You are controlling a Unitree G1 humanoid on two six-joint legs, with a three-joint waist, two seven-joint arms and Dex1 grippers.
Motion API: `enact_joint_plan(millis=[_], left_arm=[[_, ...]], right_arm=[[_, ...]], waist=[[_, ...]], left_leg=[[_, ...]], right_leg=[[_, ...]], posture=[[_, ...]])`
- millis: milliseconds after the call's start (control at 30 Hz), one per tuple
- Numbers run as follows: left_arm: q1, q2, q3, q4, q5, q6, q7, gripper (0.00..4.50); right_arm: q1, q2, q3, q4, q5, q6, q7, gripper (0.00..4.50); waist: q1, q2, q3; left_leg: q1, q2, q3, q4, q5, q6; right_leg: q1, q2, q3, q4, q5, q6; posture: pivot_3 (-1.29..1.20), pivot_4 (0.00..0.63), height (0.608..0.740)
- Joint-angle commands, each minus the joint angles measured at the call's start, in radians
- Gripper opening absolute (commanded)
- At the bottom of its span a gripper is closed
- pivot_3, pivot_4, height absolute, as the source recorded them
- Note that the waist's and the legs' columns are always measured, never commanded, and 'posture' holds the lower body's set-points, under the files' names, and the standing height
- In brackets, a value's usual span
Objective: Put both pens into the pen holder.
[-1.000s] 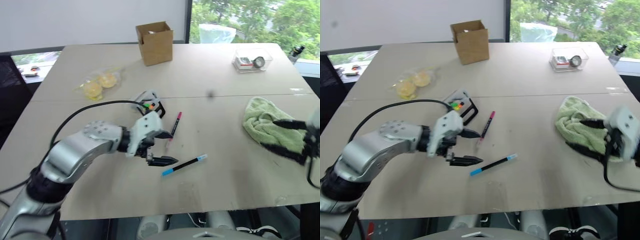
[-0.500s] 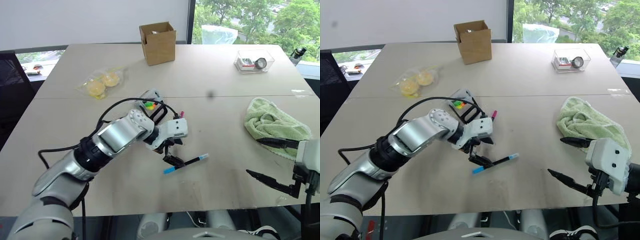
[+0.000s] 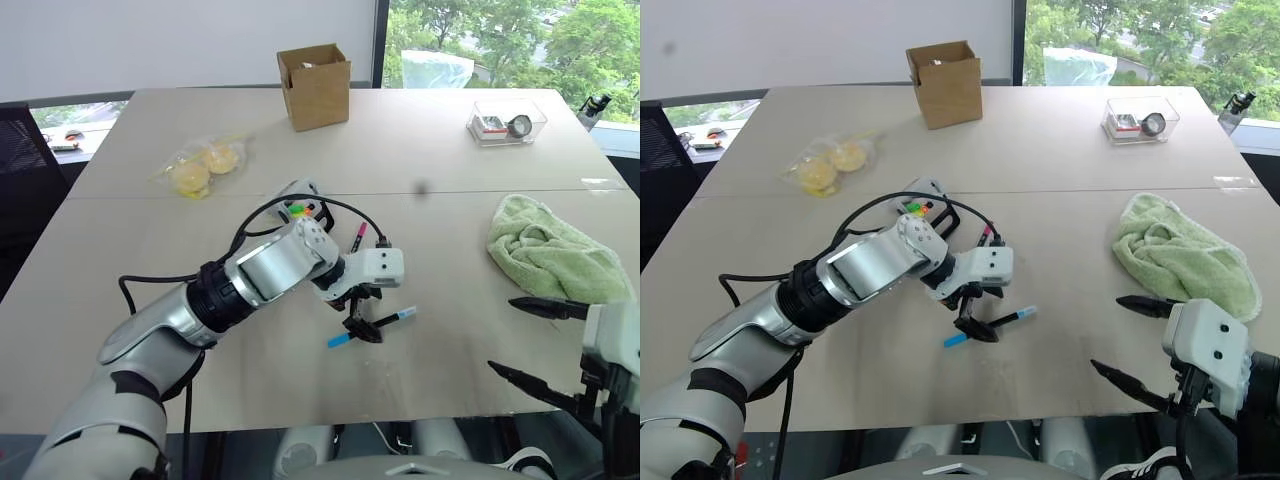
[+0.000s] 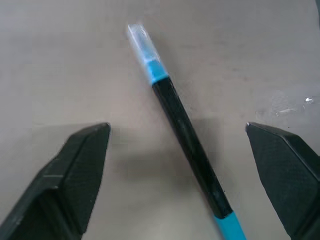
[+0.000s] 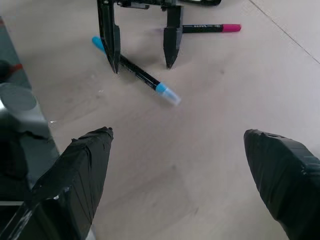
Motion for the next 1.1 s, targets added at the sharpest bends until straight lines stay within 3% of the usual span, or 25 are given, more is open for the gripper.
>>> enact_joint_plan(millis=[33,200,233,267,333,500,600,733,800,900,1000,1100], left_arm=[[0.000,0.005,-0.085,-0.022,0.058,-0.013,-0.019,3.71],[0.006,-0.012,-0.133,0.026,0.115,-0.038,-0.036,1.86],[0.009,-0.011,-0.134,0.035,0.124,-0.049,-0.043,1.09],[0.010,-0.010,-0.139,0.044,0.137,-0.062,-0.049,0.89],[0.013,-0.007,-0.136,0.057,0.154,-0.079,-0.060,0.03],[0.029,0.004,-0.030,0.068,0.125,-0.087,-0.082,0.03],[0.048,-0.020,0.156,0.055,0.033,-0.044,-0.061,0.03],[0.122,-0.155,0.479,0.056,-0.125,-0.067,0.051,0.03],[0.173,-0.230,0.619,0.031,-0.189,-0.171,0.106,0.03],[0.244,-0.295,0.718,-0.035,-0.169,-0.365,0.208,0.03],[0.290,-0.318,0.790,-0.100,-0.213,-0.449,0.234,0.03],[0.378,-0.271,0.808,-0.116,-0.167,-0.628,0.198,0.03]], right_arm=[[0.013,0.005,-0.022,-0.041,0.004,-0.023,-0.014,4.50],[-0.003,-0.003,-0.007,-0.040,0.008,-0.028,-0.034,4.50],[-0.010,-0.006,0.001,-0.038,0.006,-0.027,-0.039,4.50],[-0.015,-0.007,0.012,-0.028,-0.004,-0.035,-0.039,4.50],[-0.029,-0.009,0.032,-0.011,-0.016,-0.047,-0.040,4.50],[-0.054,-0.011,0.077,0.020,-0.046,-0.073,-0.045,4.50],[-0.086,-0.004,0.106,0.057,-0.056,-0.094,-0.052,4.50],[-0.139,0.005,0.164,0.096,-0.074,-0.113,-0.080,4.50],[-0.180,0.011,0.179,0.102,-0.050,-0.107,-0.094,4.50],[-0.226,0.022,0.187,0.134,-0.024,-0.120,-0.095,4.50],[-0.278,0.036,0.184,0.148,0.042,-0.104,-0.113,4.50],[-0.309,0.032,0.191,0.173,0.064,-0.109,-0.108,4.50]], waist=[[0.000,0.000,0.000],[-0.001,-0.001,-0.003],[-0.001,-0.001,-0.003],[-0.001,-0.001,-0.004],[-0.001,-0.001,-0.005],[-0.002,-0.001,-0.005],[-0.006,-0.001,-0.005],[0.002,-0.002,-0.004],[0.002,-0.002,-0.004],[0.000,-0.003,-0.004],[0.000,-0.003,-0.004],[0.001,-0.002,-0.004]], left_leg=[[0.000,0.000,0.000,0.000,0.000,0.000],[0.001,0.000,0.000,0.000,0.000,0.000],[0.001,0.000,0.000,0.000,0.000,0.000],[0.001,0.000,0.000,0.000,0.000,0.000],[0.001,0.001,0.000,0.000,0.000,0.000],[0.001,0.001,0.000,0.000,0.000,0.000],[0.001,0.001,0.000,0.000,0.000,0.000],[0.000,0.001,-0.001,0.001,0.000,0.000],[-0.001,0.000,-0.002,0.002,0.000,0.000],[-0.001,0.000,-0.001,0.002,0.000,0.000],[-0.001,0.000,-0.001,0.002,0.000,0.000],[0.000,0.000,-0.001,0.001,0.000,-0.001]], right_leg=[[0.000,0.000,0.000,0.000,0.000,0.000],[0.000,0.000,0.000,0.000,0.000,0.000],[0.000,0.000,0.000,0.000,0.000,0.000],[0.000,0.000,0.000,0.000,0.000,0.000],[0.000,0.001,0.000,0.000,0.000,0.000],[0.000,0.001,0.000,0.000,0.000,0.000],[0.000,0.001,0.000,0.001,0.000,0.000],[-0.001,0.000,-0.001,0.001,0.000,0.000],[0.000,-0.002,-0.002,0.001,0.000,0.000],[0.000,-0.003,-0.001,0.000,0.000,0.000],[0.000,-0.003,-0.001,0.000,0.005,-0.001],[0.000,-0.002,-0.001,0.000,0.005,-0.001]], posture=[[0.00,0.150,0.740],[0.00,0.150,0.740],[0.00,0.150,0.740],[0.00,0.150,0.740],[0.00,0.150,0.740],[0.00,0.150,0.740],[0.00,0.150,0.740],[0.00,0.150,0.740],[0.00,0.150,0.740],[0.00,0.150,0.740],[0.00,0.150,0.740],[0.00,0.150,0.740]])
